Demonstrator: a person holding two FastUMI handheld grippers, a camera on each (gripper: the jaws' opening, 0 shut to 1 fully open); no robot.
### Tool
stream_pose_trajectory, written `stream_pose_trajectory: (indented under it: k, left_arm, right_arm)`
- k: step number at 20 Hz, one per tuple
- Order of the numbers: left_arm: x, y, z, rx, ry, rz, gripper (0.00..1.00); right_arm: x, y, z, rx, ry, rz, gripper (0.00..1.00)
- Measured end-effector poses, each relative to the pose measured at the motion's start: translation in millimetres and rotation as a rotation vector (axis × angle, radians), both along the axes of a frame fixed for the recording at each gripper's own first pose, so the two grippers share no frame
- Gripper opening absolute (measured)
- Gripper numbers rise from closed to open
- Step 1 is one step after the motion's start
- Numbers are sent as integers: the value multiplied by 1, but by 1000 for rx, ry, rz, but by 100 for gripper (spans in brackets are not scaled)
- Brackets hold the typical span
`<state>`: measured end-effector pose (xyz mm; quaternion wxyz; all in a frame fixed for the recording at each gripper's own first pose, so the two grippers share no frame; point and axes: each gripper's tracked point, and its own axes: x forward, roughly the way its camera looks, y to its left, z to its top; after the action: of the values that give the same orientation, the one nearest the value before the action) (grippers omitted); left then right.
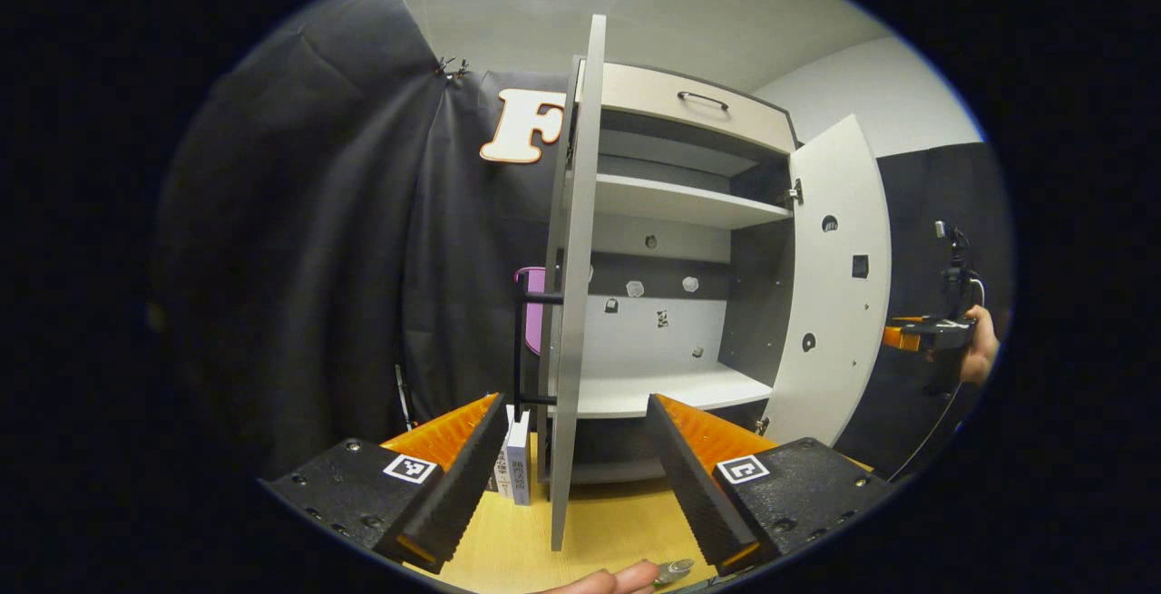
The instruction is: Grasp the bottle in the cabinet with the left hand and place it on the coaster, then close the right door with the right hand and the left door with the left hand.
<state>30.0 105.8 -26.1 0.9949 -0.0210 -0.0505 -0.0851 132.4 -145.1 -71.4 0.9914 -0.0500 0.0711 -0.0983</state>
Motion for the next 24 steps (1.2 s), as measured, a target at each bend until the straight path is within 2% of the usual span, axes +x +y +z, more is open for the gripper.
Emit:
stream_pose_trajectory:
  k: [2, 3, 5, 7, 8, 9, 10, 13, 14, 15, 18, 19, 20, 21, 22, 23, 24]
  left_arm:
    - [-4, 2, 4, 13, -13, 6, 96]
    - [-6, 4, 6, 18, -18, 12, 93]
    - [-8, 14, 8, 30, -15, 30, 96]
    - [-13, 29, 7, 38, -5, 52, 99]
    - [-17, 37, 8, 37, -3, 63, 96]
    - [-19, 41, 7, 33, 1, 71, 93]
    - [-21, 47, 5, 30, 9, 79, 96]
    - [-24, 62, -1, 23, 24, 97, 96]
    - [-22, 67, -2, 23, 28, 101, 96]
    - [-16, 69, -6, 22, 32, 105, 96]
    - [-2, 76, -9, 6, 39, 118, 96]
    - [2, 79, -10, -6, 40, 117, 96]
    - [8, 80, -11, -14, 44, 116, 96]
    - [13, 83, -12, -17, 48, 117, 100]
    - [19, 87, -14, -16, 52, 119, 96]
    - [24, 91, -15, -13, 56, 124, 93]
    - [27, 93, -17, -11, 60, 127, 96]
  right_arm:
    - [1, 13, -4, 46, 1, 3, 75]
    - [1, 18, -3, 51, -8, 1, 77]
    - [4, 25, -3, 45, -18, 8, 80]
    - [7, 31, -2, 33, -29, 23, 77]
    - [9, 32, 2, 43, -46, 20, 74]
    - [11, 35, 5, 72, -62, 13, 80]
    - [13, 38, 6, 90, -70, 13, 77]
    - [13, 38, 6, 83, -84, -4, 78]
    - [13, 40, 7, 77, -83, -2, 75]
    - [16, 41, 9, 72, -82, 4, 80]
    - [32, 53, 10, 65, -77, 19, 80]
    - [36, 56, 10, 71, -77, 23, 84]
    - [37, 56, 9, 71, -76, 25, 76]
    - [40, 57, 9, 70, -77, 25, 76]
    - [43, 61, 8, 74, -77, 33, 83]
    - [47, 65, 7, 78, -79, 37, 82]
    - [51, 67, 6, 80, -80, 32, 87]
